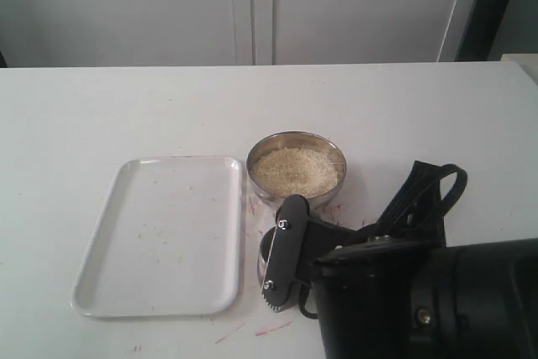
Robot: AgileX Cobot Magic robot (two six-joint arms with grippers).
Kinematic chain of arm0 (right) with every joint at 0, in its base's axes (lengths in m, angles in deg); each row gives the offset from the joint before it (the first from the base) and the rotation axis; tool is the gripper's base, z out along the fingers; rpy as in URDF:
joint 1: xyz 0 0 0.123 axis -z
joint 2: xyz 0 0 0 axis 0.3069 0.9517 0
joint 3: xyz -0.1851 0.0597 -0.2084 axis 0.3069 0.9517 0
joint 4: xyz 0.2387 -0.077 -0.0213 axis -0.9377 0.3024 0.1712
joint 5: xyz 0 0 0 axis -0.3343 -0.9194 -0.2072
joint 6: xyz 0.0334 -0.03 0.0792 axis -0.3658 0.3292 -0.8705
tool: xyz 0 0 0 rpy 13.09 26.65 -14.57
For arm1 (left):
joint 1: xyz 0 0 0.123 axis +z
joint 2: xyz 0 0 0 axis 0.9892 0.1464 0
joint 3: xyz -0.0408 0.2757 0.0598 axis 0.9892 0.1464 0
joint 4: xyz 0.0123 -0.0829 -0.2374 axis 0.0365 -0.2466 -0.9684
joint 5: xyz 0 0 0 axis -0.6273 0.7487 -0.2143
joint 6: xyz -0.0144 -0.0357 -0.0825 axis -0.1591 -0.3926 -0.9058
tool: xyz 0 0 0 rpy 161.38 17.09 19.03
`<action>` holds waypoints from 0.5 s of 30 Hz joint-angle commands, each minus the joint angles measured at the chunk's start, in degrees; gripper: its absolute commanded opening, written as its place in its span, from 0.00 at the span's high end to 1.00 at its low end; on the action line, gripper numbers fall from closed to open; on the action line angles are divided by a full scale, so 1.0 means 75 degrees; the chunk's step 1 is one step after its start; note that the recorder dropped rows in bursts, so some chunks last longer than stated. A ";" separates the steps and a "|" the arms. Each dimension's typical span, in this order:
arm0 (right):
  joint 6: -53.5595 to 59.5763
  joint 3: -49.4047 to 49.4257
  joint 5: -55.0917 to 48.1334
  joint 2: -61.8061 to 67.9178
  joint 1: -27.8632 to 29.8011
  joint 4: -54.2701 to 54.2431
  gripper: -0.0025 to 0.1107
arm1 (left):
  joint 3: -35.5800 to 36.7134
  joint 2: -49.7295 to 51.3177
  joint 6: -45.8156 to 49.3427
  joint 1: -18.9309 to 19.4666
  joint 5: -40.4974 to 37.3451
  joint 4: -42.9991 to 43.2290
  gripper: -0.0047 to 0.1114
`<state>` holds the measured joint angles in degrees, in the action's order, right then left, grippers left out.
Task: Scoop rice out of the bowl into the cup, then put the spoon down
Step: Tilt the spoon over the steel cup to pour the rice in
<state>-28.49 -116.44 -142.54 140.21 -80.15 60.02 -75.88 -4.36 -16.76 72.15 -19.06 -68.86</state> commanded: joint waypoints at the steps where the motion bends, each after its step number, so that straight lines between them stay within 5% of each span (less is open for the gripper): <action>1: -0.0082 0.0036 -0.0047 -0.0010 -0.0020 0.0103 0.98 | -0.0048 0.0005 0.0002 -0.0050 0.0027 -0.0073 0.84; 15: 0.0100 0.0659 -0.0047 -0.0638 -0.0020 0.0840 0.98 | -0.0048 0.0005 0.0002 -0.0050 0.0027 -0.0073 0.84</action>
<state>-28.10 -111.75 -142.54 136.36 -80.15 65.00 -75.88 -4.36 -16.76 72.15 -19.06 -68.86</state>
